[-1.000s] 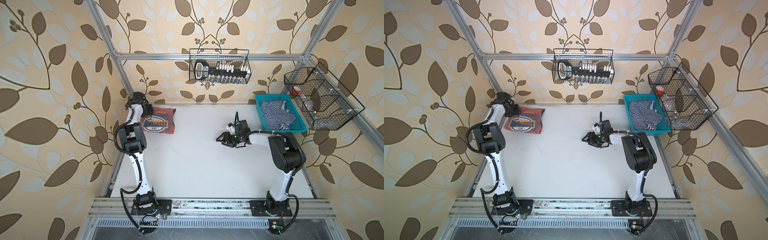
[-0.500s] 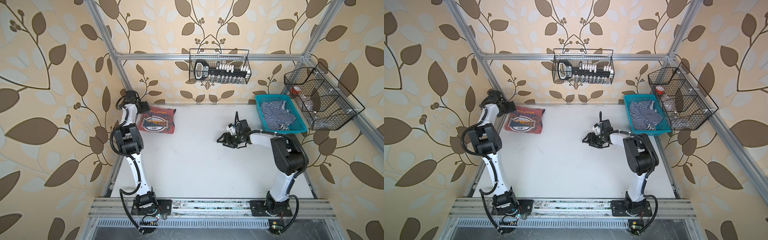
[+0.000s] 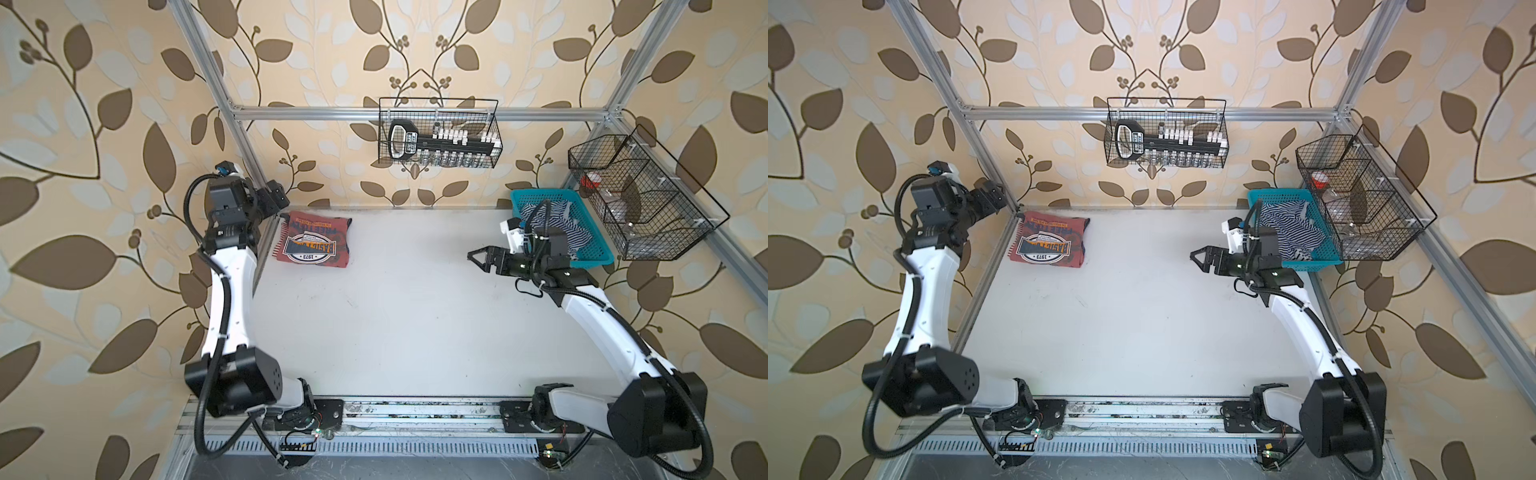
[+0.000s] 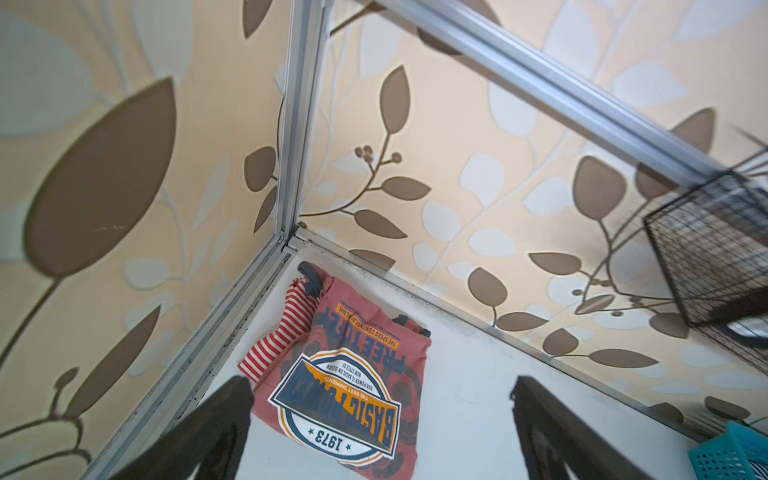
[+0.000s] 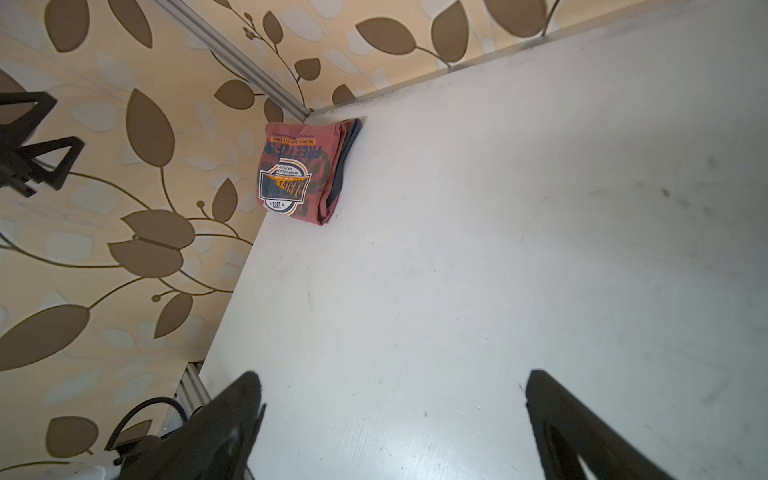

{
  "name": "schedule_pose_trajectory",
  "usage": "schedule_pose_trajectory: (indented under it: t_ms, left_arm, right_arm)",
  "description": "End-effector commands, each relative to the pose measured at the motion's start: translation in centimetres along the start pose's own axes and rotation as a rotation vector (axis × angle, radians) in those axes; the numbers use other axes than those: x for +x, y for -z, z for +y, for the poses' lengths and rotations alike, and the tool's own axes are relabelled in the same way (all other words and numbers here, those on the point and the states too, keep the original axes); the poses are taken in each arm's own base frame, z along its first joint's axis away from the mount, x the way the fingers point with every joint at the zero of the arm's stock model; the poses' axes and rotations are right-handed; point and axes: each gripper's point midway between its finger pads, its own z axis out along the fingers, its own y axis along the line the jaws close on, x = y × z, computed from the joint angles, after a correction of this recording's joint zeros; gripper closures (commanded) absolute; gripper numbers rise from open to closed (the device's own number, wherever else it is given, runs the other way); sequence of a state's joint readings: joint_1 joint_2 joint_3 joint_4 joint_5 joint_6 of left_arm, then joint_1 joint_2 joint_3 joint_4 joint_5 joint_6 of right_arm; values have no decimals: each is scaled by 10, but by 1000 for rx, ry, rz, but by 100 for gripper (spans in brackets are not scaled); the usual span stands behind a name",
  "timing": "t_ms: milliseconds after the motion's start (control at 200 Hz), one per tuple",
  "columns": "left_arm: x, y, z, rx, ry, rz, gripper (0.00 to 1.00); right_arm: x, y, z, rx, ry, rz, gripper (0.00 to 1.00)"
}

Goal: Fold and stack the tank tops

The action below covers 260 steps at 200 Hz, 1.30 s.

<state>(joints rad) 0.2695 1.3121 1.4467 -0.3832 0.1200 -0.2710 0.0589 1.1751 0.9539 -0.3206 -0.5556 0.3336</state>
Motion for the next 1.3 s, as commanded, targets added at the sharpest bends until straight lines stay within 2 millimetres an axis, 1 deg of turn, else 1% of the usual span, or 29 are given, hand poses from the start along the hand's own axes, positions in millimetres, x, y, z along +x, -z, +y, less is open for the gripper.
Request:
schedule_pose_trajectory:
  t_ms: [0, 50, 95, 130, 175, 215, 240, 255, 265, 315, 405, 460, 535, 615, 640, 670, 750, 805, 875, 940, 950, 965, 980, 990, 1005, 1060, 1145, 1295]
  left_arm:
    - [40, 17, -2, -41, -46, 9, 1]
    - [59, 25, 2, -67, -69, 8, 1]
    - [75, 30, 9, -93, -78, 4, 1]
    - [88, 32, 19, -126, -80, 6, 1]
    - [107, 32, 33, -174, -87, 10, 1]
    - [122, 33, 45, -218, -93, 11, 1]
    - [130, 34, 57, -275, -87, -6, 1]
    - [136, 35, 58, -286, -86, -14, 1]
    - [137, 36, 64, -318, -90, -31, 1]
    - [150, 37, 68, -334, -119, -83, 1]
    - [178, 28, 72, -307, -150, -135, 1]
    - [192, 20, 76, -294, -163, -132, 1]
    - [212, 6, 80, -284, -184, -100, 1]
    - [230, -9, 82, -273, -221, -64, 1]
    - [235, -14, 83, -270, -239, -52, 1]
    - [242, -19, 83, -263, -262, -30, 1]
    - [261, -30, 83, -237, -287, 13, 1]
    - [260, -34, 81, -226, -289, 8, 1]
    - [260, -39, 78, -191, -261, -10, 1]
    - [277, -48, 80, -163, -264, 8, 1]
    - [278, -50, 80, -160, -264, 4, 1]
    - [287, -54, 82, -152, -272, 17, 1]
    - [286, -57, 79, -136, -283, -3, 1]
    - [286, -58, 77, -122, -291, -9, 1]
    - [288, -59, 73, -100, -302, -4, 1]
    - [295, -60, 72, -103, -311, 92, 1]
    - [293, -67, 74, -123, -313, 87, 1]
    - [293, -65, 74, -125, -310, 102, 1]
  right_arm:
    - [21, 17, -26, 117, 77, -3, 0]
    - [18, 27, -37, 191, 112, -70, 0]
    - [16, 35, -48, 264, 140, -136, 0]
    - [17, 41, -59, 328, 152, -184, 0]
    - [16, 47, -69, 381, 175, -243, 0]
    - [19, 49, -77, 411, 201, -273, 0]
    - [21, 49, -80, 422, 223, -291, 0]
    - [24, 48, -83, 428, 234, -295, 0]
    - [25, 47, -85, 433, 241, -304, 0]
    - [30, 46, -98, 475, 253, -348, 0]
    - [39, 45, -121, 558, 280, -402, 0]
    - [46, 42, -134, 592, 284, -418, 0]
    - [51, 37, -146, 603, 280, -443, 0]
    - [53, 29, -154, 609, 295, -466, 0]
    - [48, 27, -153, 598, 296, -483, 0]
    - [48, 24, -156, 602, 295, -453, 0]
    - [42, 21, -149, 567, 341, -495, 0]
    - [41, 23, -154, 593, 340, -495, 0]
    - [47, 20, -156, 584, 359, -518, 0]
    - [55, 16, -162, 583, 353, -533, 0]
    - [52, 16, -160, 570, 357, -549, 0]
    - [49, 14, -158, 552, 361, -556, 0]
    - [49, 12, -157, 540, 367, -542, 0]
    - [53, 9, -160, 541, 364, -514, 0]
    - [53, 7, -162, 554, 362, -488, 0]
    - [51, 6, -160, 574, 381, -497, 0]
    - [52, 6, -161, 586, 376, -485, 0]
    - [52, 6, -160, 584, 381, -492, 0]
